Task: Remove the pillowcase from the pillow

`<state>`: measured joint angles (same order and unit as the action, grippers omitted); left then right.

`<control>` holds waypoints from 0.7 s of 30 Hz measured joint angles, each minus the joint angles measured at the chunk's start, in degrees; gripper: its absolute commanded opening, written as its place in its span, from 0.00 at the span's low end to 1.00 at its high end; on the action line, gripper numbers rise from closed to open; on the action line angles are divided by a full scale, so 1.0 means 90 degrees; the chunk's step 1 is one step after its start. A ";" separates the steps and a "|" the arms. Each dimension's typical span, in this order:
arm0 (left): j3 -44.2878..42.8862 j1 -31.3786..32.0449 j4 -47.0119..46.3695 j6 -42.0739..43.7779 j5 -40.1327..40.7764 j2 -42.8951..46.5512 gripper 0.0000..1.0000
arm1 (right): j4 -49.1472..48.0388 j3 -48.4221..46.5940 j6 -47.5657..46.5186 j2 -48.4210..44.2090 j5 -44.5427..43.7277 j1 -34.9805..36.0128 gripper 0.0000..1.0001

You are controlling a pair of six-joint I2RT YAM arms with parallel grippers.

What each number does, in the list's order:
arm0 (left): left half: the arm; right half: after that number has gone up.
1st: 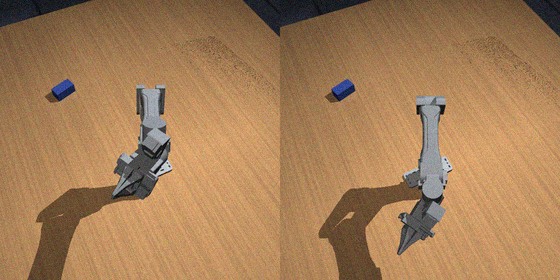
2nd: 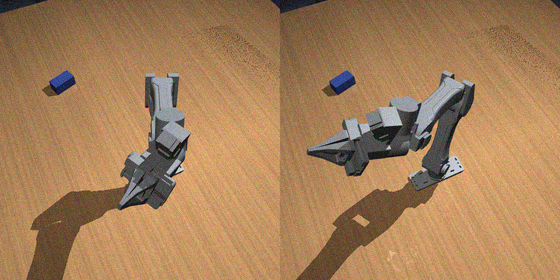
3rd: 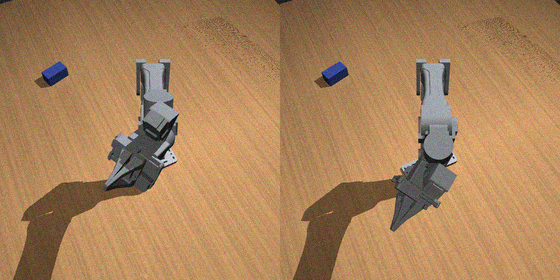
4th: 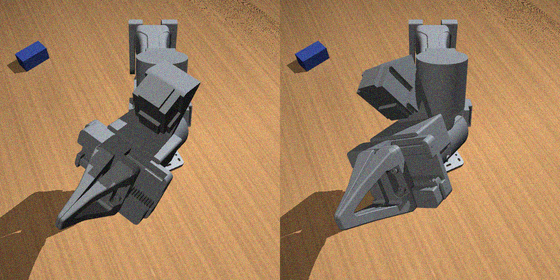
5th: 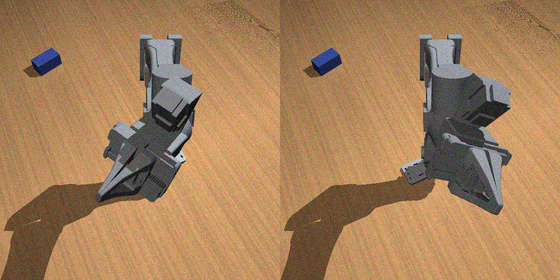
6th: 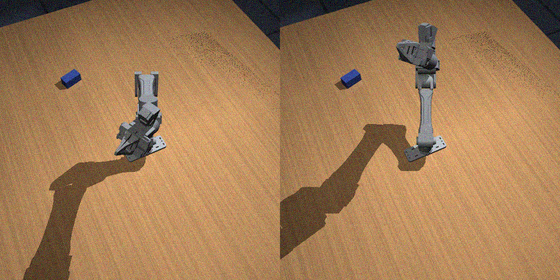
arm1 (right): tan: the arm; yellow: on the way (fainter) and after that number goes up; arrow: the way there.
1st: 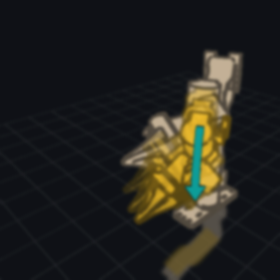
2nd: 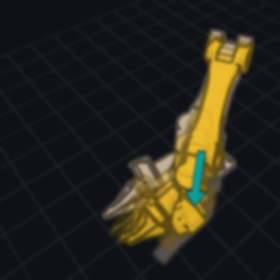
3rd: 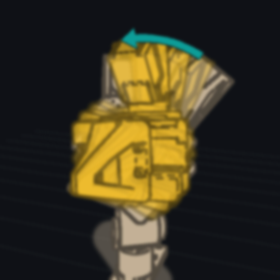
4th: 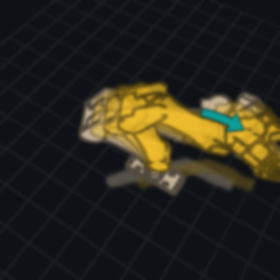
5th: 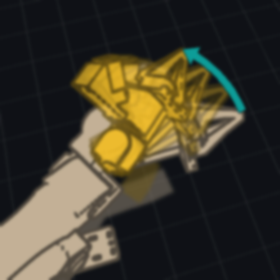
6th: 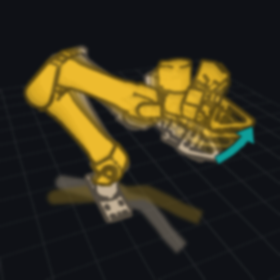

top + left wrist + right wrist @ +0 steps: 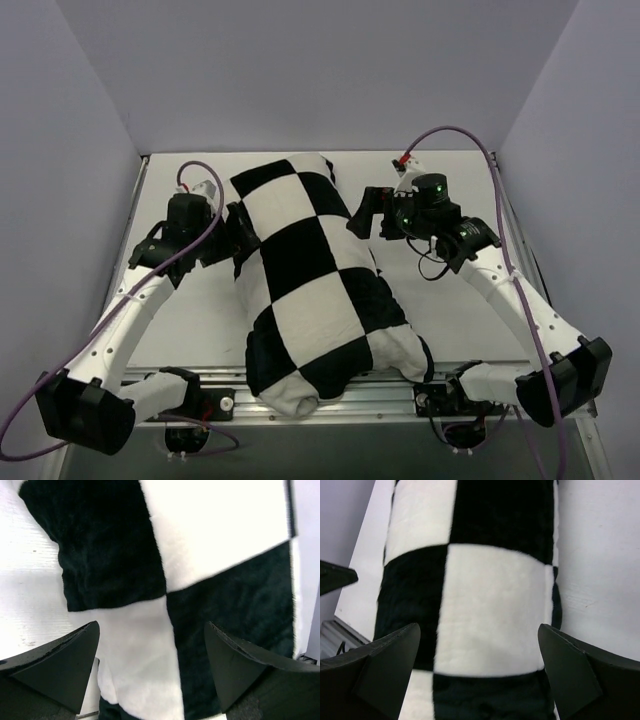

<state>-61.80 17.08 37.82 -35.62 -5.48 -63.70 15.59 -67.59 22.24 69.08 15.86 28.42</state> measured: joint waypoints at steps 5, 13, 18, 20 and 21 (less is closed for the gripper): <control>-0.0027 0.0002 -0.0151 0.0032 -0.0274 -0.1032 0.94 | -0.0680 -0.0163 0.0010 0.1222 0.0534 -0.0644 1.00; 0.0481 0.0010 -0.0831 -0.0068 -0.0425 -0.1506 0.94 | -0.1831 -0.0153 -0.0049 0.3009 0.1430 -0.0653 0.99; 0.1341 0.0005 -0.1807 -0.0372 -0.0561 -0.1834 0.95 | -0.2625 0.0015 -0.0141 0.3755 0.2458 -0.0651 0.60; 0.1574 -0.0002 -0.2161 -0.0508 -0.0656 -0.2055 0.95 | -0.2803 0.0012 -0.0211 0.3932 0.2807 -0.0641 0.33; 0.1639 -0.0005 -0.2329 -0.0568 -0.0714 -0.2176 0.95 | -0.2841 0.0002 -0.0257 0.3983 0.2936 -0.0636 0.10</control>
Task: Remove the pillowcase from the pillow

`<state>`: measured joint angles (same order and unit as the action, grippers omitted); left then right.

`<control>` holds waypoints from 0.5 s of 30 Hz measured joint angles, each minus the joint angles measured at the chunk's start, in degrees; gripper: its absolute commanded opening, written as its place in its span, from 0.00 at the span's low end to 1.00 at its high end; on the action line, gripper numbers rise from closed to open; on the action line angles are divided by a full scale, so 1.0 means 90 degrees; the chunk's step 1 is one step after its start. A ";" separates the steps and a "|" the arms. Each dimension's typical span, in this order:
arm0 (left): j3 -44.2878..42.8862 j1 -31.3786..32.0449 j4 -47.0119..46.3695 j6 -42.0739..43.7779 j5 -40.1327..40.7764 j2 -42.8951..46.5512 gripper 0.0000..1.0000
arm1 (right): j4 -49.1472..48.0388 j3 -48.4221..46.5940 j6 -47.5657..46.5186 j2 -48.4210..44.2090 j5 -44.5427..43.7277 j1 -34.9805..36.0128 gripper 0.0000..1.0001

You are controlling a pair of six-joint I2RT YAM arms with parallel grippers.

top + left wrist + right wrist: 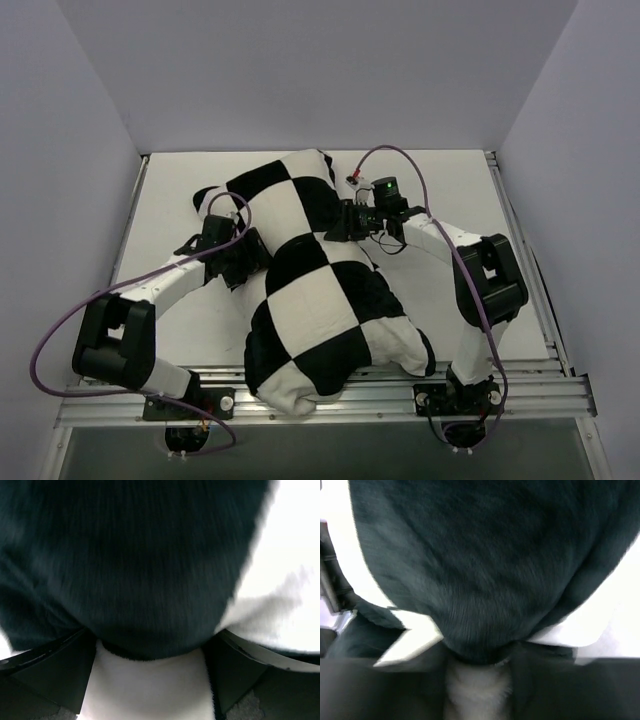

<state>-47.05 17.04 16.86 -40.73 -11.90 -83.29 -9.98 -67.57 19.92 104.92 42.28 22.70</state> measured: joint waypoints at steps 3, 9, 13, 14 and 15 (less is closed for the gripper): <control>0.0063 0.0000 -0.0396 -0.0143 -0.0194 -0.0301 0.95 | 0.0056 -0.0104 -0.0187 0.0027 0.0170 0.0032 0.00; -0.0437 0.0211 -0.0539 -0.0440 -0.0345 -0.0767 0.95 | 0.1535 -0.1231 -0.0903 0.0000 -0.0505 0.0029 0.00; -0.1566 0.0670 -0.0376 -0.0619 -0.0206 -0.1382 0.95 | 0.2790 -0.2548 -0.1477 -0.0053 -0.1498 0.0027 0.00; -0.1848 0.0784 -0.0379 -0.0646 -0.0160 -0.1535 0.95 | 0.3070 -0.2914 -0.1593 -0.0058 -0.1739 0.0024 0.00; -0.2118 0.0886 -0.0367 -0.0692 -0.0117 -0.1683 0.95 | 0.3303 -0.3269 -0.1700 -0.0058 -0.1948 0.0024 0.00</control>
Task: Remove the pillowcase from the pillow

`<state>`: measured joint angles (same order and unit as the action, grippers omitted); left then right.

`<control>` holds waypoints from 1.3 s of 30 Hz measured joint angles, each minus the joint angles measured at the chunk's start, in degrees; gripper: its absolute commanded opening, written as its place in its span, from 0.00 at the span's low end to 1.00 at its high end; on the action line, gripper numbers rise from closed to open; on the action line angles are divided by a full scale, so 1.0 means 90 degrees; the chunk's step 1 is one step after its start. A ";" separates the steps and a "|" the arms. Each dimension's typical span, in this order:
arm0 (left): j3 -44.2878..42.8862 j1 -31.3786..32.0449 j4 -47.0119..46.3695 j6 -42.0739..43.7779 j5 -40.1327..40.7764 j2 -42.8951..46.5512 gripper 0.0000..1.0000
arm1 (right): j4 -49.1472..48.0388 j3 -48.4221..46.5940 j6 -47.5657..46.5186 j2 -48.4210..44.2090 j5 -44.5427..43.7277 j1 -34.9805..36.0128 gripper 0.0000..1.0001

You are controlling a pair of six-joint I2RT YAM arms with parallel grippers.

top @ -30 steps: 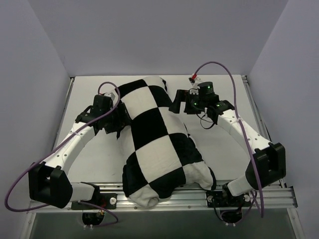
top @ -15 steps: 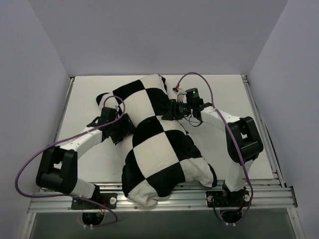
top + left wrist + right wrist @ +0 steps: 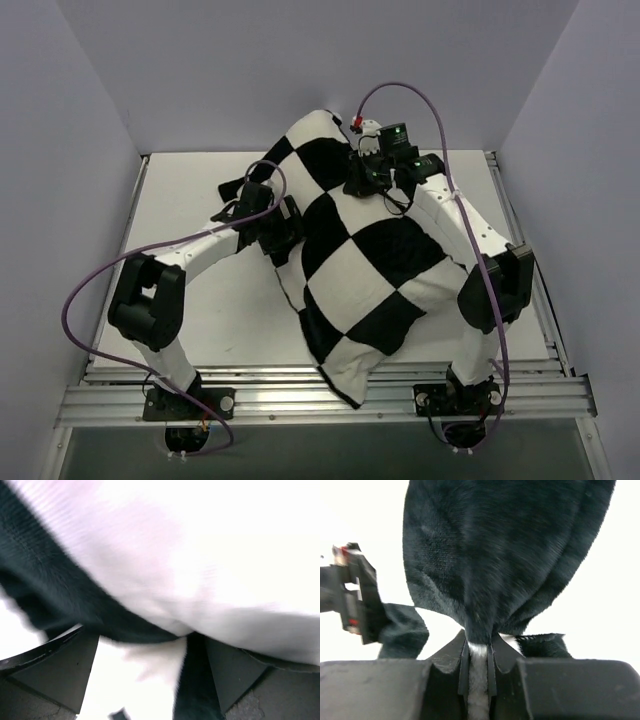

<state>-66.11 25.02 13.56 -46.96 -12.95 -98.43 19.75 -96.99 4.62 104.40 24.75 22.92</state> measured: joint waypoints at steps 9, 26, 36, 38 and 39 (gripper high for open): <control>-0.1651 0.0505 -0.0311 -0.0461 0.0051 -0.1163 0.95 | 0.0724 -0.1141 -0.0680 -0.0461 -0.1569 0.0801 0.00; 0.2535 0.0493 -0.1095 -0.1207 0.0568 0.2433 0.95 | -0.0578 0.2130 -0.0034 -0.0879 -0.1768 0.2399 0.13; 0.2074 0.0585 0.2025 -0.0374 0.2147 0.6103 0.94 | -0.0104 0.2191 0.0848 -0.2331 -0.2470 0.3803 0.87; 0.1858 0.0585 0.2416 -0.0165 0.2356 0.6003 0.94 | 0.0017 0.2193 0.1054 -0.2812 -0.2939 0.3759 0.91; 0.1734 0.0585 0.2550 -0.0027 0.2443 0.5855 0.94 | 0.0092 0.2203 0.1168 -0.3031 -0.3174 0.3728 0.92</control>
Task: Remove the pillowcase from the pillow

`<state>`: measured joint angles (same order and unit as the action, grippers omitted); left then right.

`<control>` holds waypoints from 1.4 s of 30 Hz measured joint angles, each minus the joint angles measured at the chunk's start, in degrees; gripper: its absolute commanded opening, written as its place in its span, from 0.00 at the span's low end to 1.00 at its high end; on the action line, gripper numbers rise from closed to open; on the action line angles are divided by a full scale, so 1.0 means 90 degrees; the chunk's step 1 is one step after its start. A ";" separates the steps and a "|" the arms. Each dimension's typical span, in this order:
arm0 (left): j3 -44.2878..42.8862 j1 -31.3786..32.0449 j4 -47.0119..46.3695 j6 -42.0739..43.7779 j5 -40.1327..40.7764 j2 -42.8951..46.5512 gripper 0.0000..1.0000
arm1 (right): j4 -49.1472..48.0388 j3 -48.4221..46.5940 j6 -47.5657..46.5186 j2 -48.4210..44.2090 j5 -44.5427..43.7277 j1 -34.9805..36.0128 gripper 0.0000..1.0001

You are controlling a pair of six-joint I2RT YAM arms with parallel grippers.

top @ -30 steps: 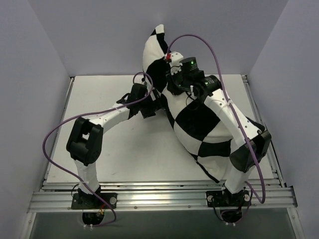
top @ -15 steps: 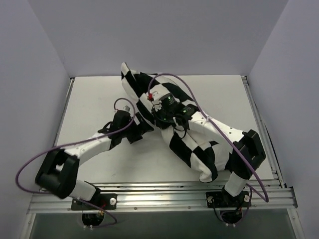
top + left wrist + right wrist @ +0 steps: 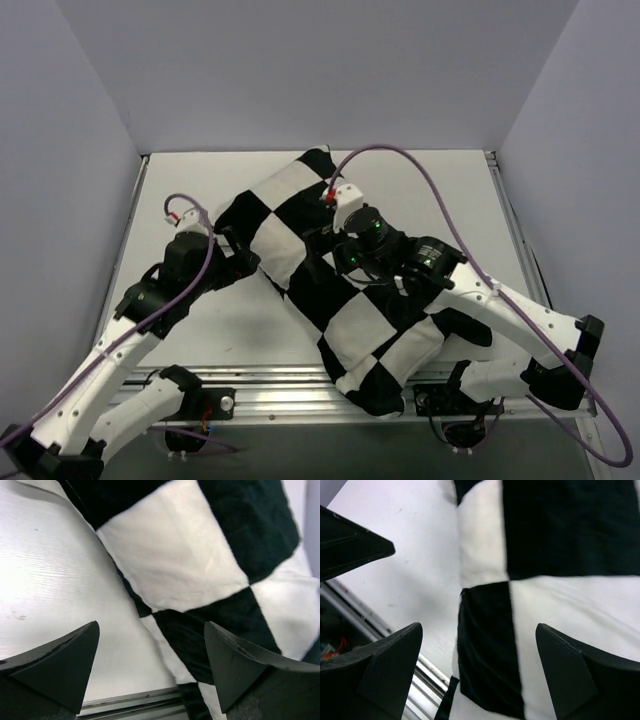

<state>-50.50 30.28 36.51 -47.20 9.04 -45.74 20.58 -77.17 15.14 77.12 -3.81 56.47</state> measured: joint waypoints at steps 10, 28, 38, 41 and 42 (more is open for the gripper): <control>-0.2259 -0.0010 -0.0146 0.1168 -0.0151 -0.3021 0.94 | 0.0884 0.1613 0.1229 -0.1518 -0.1088 -0.0850 0.94; -0.2402 -0.1535 -0.1610 0.0435 -0.1411 -0.5557 0.94 | -0.1025 0.2688 0.1275 -0.0617 -0.0323 -0.1365 0.88; -0.2334 -0.1899 -0.0979 0.1562 -0.1105 -0.4107 0.94 | -0.2091 -0.0136 0.0032 0.2535 -0.0107 -0.1421 0.87; -0.2210 -0.1166 -0.0935 0.2028 -0.1037 -0.3286 0.95 | -0.2125 -0.0425 -0.0117 0.2698 -0.0078 -0.1440 0.88; -0.2127 -0.0848 -0.0928 0.2178 -0.1010 -0.2992 0.95 | -0.2098 -0.0425 -0.0141 0.2642 -0.0078 -0.1443 0.88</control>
<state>-69.65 22.65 28.16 -27.59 -0.05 -72.66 1.69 -80.99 13.87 100.90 -4.51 43.48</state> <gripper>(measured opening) 0.944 0.874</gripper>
